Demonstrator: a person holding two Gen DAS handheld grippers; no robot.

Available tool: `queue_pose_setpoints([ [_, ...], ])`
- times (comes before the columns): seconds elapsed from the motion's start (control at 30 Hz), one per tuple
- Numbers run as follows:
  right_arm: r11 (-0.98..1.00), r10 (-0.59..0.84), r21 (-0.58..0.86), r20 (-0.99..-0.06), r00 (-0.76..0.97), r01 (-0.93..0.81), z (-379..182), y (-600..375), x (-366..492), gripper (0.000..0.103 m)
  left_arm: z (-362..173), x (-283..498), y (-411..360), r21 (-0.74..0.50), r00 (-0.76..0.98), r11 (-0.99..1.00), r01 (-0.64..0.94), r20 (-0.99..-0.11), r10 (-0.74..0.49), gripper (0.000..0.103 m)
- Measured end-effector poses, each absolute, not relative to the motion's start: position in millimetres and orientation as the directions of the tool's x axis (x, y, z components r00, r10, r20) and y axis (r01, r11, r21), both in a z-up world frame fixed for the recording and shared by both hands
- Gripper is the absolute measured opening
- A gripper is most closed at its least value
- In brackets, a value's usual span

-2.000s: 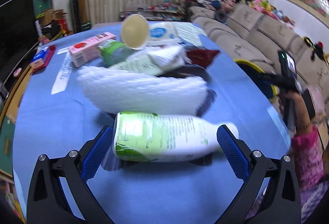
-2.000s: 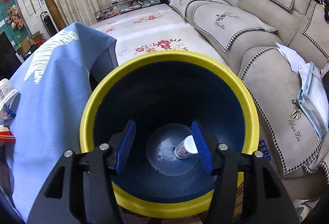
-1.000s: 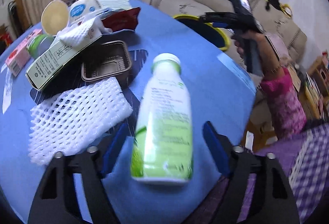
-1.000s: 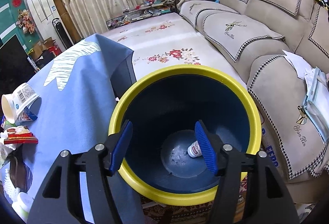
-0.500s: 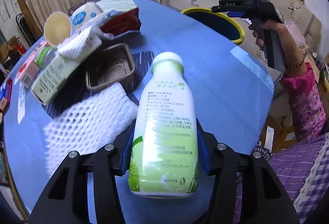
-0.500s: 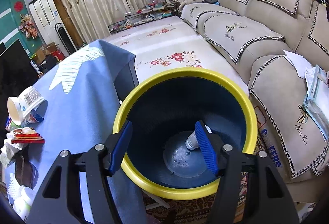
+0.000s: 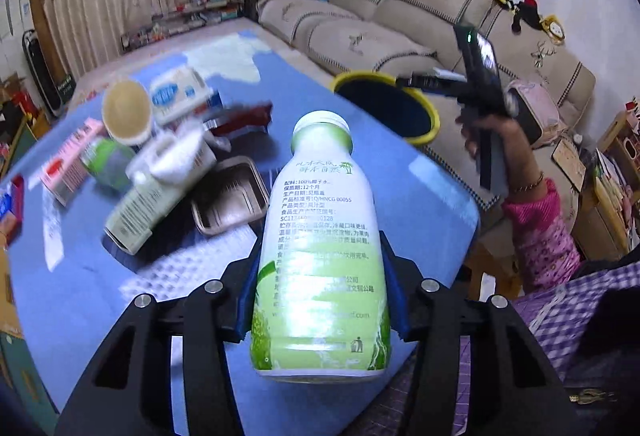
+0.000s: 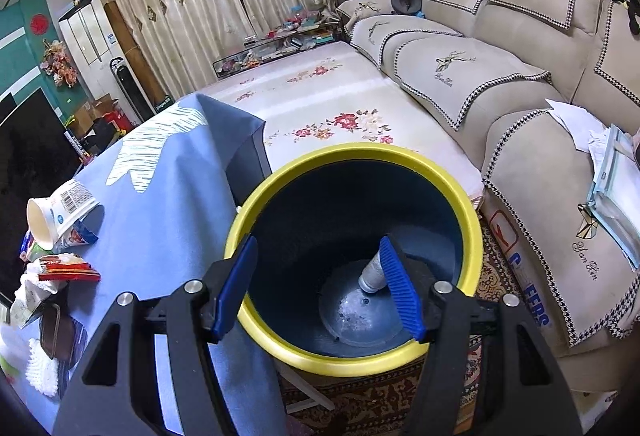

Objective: Collect trash
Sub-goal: 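Grasp the green-labelled drink bottle with the left gripper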

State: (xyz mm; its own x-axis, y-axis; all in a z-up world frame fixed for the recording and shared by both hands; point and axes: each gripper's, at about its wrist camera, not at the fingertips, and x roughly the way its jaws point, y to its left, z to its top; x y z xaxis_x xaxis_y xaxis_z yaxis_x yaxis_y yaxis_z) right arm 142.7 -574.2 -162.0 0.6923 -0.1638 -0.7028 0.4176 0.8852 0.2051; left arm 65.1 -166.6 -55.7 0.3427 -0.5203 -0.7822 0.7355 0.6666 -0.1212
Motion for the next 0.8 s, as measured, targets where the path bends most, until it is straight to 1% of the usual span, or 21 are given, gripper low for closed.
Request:
queue_pose_setpoints([
  [0.1, 0.89, -0.17, 0.198, -0.693, 0.7, 0.412, -156.8, -571.0, 139.2, 0.06, -35.7, 74.4, -172.7, -0.072, 0.396, 0.679, 0.731, -0.766, -0.507, 0.051],
  [0.2, 0.886, -0.208, 0.174, -0.68, 0.703, 0.43, -149.0, -573.6, 128.1, 0.06, -25.4, 88.8, -189.7, -0.043, 0.418, 0.673, 0.738, -0.754, -0.507, 0.051],
  [0.4, 0.86, -0.289, 0.135, -0.667, 0.687, 0.493, -140.7, -593.9, 100.7, 0.06, -18.4, 120.5, -256.0, -0.038, 0.387, 0.62, 0.784, -0.75, -0.536, 0.051],
  [0.5, 0.846, -0.315, 0.127, -0.664, 0.678, 0.517, -140.3, -603.1, 92.4, 0.06, -22.9, 136.9, -301.2, -0.026, 0.369, 0.588, 0.808, -0.756, -0.54, 0.051],
  [0.6, 0.834, -0.325, 0.134, -0.665, 0.673, 0.535, -142.5, -615.3, 85.7, 0.06, -33.7, 152.1, -348.2, -0.048, 0.324, 0.564, 0.825, -0.777, -0.54, 0.051],
  [0.67, 0.827, -0.329, 0.138, -0.667, 0.669, 0.544, -144.8, -622.2, 85.0, 0.06, -47.3, 164.2, -387.1, -0.067, 0.281, 0.545, 0.836, -0.801, -0.529, 0.051],
  [0.8, 0.817, -0.333, 0.147, -0.67, 0.664, 0.558, -149.8, -632.7, 80.5, 0.06, -77.9, 182.9, -455.0, -0.062, 0.235, 0.523, 0.85, -0.845, -0.481, 0.051],
])
